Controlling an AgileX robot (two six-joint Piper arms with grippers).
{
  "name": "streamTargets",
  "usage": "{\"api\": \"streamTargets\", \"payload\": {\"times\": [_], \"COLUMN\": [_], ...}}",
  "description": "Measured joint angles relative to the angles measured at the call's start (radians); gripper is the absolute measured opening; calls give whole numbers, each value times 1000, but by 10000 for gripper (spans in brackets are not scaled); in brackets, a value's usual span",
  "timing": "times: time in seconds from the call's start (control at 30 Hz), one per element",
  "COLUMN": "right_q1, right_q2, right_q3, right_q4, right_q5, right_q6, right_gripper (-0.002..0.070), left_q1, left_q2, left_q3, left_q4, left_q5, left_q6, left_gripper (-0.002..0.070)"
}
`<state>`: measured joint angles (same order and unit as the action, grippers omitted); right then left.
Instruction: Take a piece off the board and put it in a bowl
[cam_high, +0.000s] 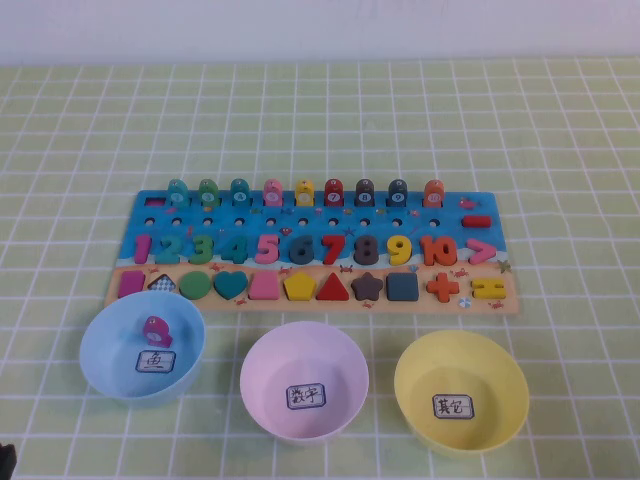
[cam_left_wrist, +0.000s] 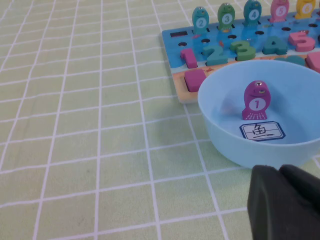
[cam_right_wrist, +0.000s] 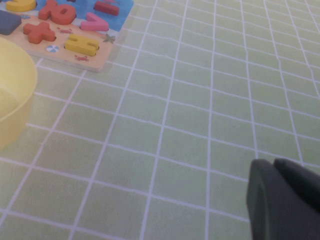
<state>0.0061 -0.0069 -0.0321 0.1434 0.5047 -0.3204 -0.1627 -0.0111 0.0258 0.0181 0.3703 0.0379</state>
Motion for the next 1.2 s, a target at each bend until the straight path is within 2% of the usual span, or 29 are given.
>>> {"api": "streamTargets", "payload": {"times": [0.23, 0.37, 0.47, 0.6, 0.67, 0.83, 1.2], "right_q1": [0, 0, 0, 0, 0, 0, 0], "right_q2": [0, 0, 0, 0, 0, 0, 0], "right_q3": [0, 0, 0, 0, 0, 0, 0], "right_q4": [0, 0, 0, 0, 0, 0, 0], "right_q5": [0, 0, 0, 0, 0, 0, 0], "right_q6": [0, 0, 0, 0, 0, 0, 0], "right_gripper": [-17, -17, -17, -17, -17, -17, -17], "left_q1": [0, 0, 0, 0, 0, 0, 0], "left_q2": [0, 0, 0, 0, 0, 0, 0], "left_q3": [0, 0, 0, 0, 0, 0, 0], "left_q4": [-18, -126, -312, -625, -710, -762, -786], "left_q5": [-4, -57, -152, -296, -351, -464, -596], "left_q6": [0, -3, -64, -224, -248, -222, -184], "left_gripper": [-5, -5, -5, -5, -5, -5, -5]}}
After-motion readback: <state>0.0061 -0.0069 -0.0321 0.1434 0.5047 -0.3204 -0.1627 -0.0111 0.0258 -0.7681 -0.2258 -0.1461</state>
